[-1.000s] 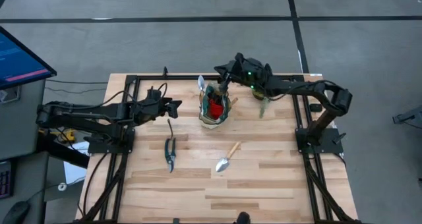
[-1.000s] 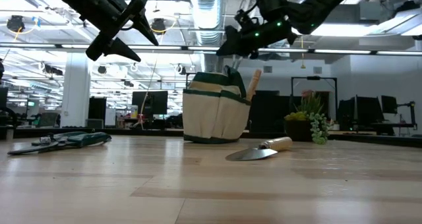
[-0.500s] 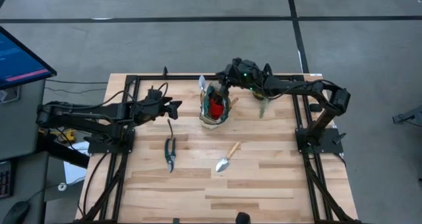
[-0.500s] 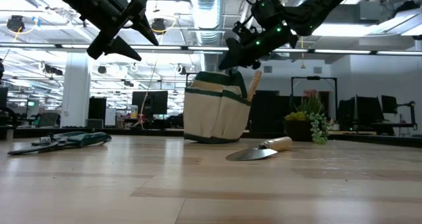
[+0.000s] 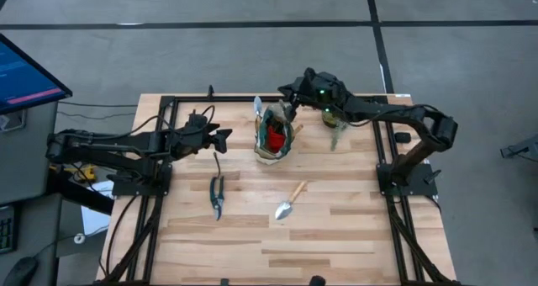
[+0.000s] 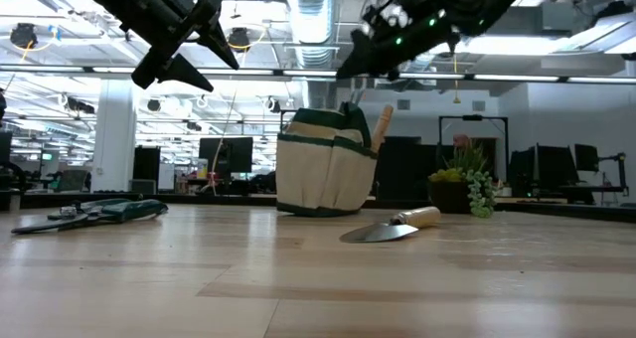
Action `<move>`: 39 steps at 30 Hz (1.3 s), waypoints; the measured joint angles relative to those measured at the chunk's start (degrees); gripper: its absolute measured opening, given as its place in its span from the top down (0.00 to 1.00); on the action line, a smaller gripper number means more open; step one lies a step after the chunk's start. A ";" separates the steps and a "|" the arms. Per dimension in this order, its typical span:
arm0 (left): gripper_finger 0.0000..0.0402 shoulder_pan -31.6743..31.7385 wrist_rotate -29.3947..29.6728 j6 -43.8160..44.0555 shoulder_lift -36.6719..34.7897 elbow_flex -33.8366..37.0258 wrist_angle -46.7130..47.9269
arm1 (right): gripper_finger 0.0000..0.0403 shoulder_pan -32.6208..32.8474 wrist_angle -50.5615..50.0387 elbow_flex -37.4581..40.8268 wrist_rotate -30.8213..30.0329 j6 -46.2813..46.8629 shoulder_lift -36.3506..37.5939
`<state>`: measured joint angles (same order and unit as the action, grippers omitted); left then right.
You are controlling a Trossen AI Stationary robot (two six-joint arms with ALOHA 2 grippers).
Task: Pick & Place Garden tools in Gardening bag
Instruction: Put the brown trowel into the brown gardening bag
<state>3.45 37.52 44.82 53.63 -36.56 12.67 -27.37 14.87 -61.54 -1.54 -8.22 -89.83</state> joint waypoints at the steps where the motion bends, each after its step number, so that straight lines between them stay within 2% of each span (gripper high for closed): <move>1: 0.27 0.01 0.00 0.00 0.00 0.00 -0.04 | 0.95 0.06 -0.31 0.00 -0.01 -0.67 1.15; 5: 0.27 0.01 -0.02 0.00 -0.09 0.02 -0.83 | 0.89 0.32 -5.22 -0.02 -0.17 -0.11 7.16; 10: 0.27 -0.18 -0.51 -1.41 -3.59 0.04 -1.37 | 0.80 3.27 -25.96 -0.17 -0.45 2.93 16.81; 14: 0.27 -0.16 -3.58 -6.23 -7.93 0.02 -1.84 | 0.73 9.50 -42.18 -0.11 -0.39 5.83 19.87; 18: 0.27 -0.18 -8.16 -10.07 -12.34 0.04 -1.78 | 0.66 17.93 -51.71 -0.11 -0.46 7.24 20.12; 23: 0.27 -0.18 -11.18 -12.52 -16.22 0.02 -2.07 | 0.55 28.34 -53.90 -0.09 -1.51 4.90 15.75; 28: 0.27 -0.17 -12.39 -13.09 -17.58 0.02 -2.05 | 0.48 34.45 -52.81 -0.09 -1.51 1.51 8.09; 35: 0.27 -0.18 -16.82 -13.09 -17.59 0.02 -1.57 | 0.48 39.25 -51.72 -0.07 -1.29 0.15 -3.96; 39: 0.27 -0.18 -17.69 -13.28 -17.59 0.02 -1.55 | 0.49 40.04 -50.45 -0.07 -1.45 0.18 -7.73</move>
<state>3.27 19.83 31.53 36.03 -36.53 11.11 12.67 -35.58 -61.60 -2.99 -8.04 -97.56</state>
